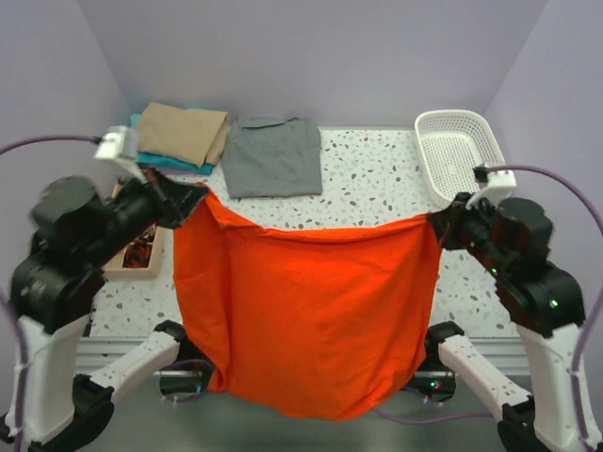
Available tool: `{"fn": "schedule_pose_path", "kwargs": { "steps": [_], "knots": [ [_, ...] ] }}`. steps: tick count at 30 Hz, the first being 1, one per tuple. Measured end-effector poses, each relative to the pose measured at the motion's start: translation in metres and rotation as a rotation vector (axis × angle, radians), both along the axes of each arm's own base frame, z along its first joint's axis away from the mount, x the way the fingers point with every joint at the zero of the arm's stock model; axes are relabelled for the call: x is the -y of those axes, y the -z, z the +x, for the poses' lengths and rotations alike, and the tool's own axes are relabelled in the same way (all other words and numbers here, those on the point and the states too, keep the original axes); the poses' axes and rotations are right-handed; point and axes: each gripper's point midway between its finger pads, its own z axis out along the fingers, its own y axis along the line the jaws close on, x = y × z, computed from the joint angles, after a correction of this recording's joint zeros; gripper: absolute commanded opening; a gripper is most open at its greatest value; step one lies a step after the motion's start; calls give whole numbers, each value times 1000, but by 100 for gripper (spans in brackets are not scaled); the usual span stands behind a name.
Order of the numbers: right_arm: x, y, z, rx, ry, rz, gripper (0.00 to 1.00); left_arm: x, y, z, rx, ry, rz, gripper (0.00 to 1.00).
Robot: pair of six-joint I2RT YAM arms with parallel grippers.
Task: Fold and stack the t-shirts
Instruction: Fold the tshirt
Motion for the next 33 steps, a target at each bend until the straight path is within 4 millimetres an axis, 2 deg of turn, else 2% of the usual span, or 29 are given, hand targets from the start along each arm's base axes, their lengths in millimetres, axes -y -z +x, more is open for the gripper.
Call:
{"fn": "schedule_pose_path", "kwargs": {
  "steps": [4, 7, 10, 15, 18, 21, 25, 27, 30, 33],
  "knots": [
    [0, 68, 41, -161, 76, -51, 0, 16, 95, 72, -229, -64, 144, 0],
    [-1, 102, 72, -235, 128, -86, 0, 27, 141, 126, -307, -103, 230, 0],
    [-1, 121, 102, -268, 176, -120, 0, 34, 168, 172, -311, -144, 295, 0],
    [-3, 156, 157, -325, 236, -186, 0, 49, 197, 246, -299, -188, 385, 0],
    [-6, 176, 187, -355, 260, -222, 0, 56, 224, 289, -308, -208, 431, 0],
    [-8, 196, 214, -381, 277, -250, 0, 58, 263, 318, -347, -216, 474, 0],
    [-2, 214, 240, -402, 310, -263, 0, 54, 313, 338, -408, -222, 521, 0],
    [7, 219, 251, -409, 338, -262, 0, 50, 328, 346, -423, -231, 531, 0],
    [27, 218, 260, -402, 394, -263, 0, 46, 330, 358, -407, -234, 526, 0],
    [46, 208, 267, -374, 453, -263, 0, 55, 307, 381, -322, -189, 493, 0]
  ]
}}
